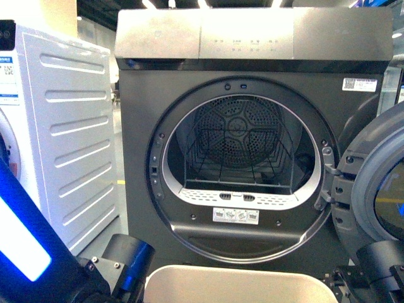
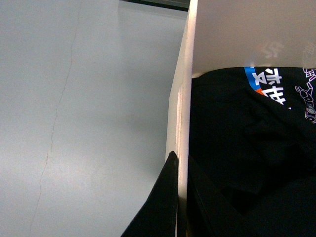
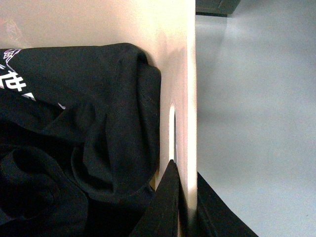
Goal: Move hamper under clothes hanger
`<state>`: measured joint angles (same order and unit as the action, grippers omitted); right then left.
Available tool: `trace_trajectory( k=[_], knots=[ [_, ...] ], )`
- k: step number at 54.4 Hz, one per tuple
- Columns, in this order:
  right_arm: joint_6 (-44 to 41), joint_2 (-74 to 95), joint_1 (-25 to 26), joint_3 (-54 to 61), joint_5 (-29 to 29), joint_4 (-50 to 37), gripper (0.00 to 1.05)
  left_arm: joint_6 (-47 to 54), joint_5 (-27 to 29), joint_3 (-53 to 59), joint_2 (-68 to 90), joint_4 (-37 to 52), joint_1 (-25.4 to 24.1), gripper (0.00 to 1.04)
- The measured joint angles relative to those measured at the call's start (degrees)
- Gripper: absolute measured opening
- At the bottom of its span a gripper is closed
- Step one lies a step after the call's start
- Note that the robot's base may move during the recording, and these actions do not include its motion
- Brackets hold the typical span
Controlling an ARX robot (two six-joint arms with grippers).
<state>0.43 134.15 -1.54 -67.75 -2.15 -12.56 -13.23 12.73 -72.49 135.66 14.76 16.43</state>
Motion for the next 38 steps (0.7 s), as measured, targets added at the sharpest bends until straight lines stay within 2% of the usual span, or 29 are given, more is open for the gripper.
trace_trajectory(
  k=[38],
  knots=[
    [0.0,0.0,-1.16,0.0,0.74,-0.07,0.03,0.0,0.7,0.24,-0.02,-0.09,-1.14,0.04]
  ],
)
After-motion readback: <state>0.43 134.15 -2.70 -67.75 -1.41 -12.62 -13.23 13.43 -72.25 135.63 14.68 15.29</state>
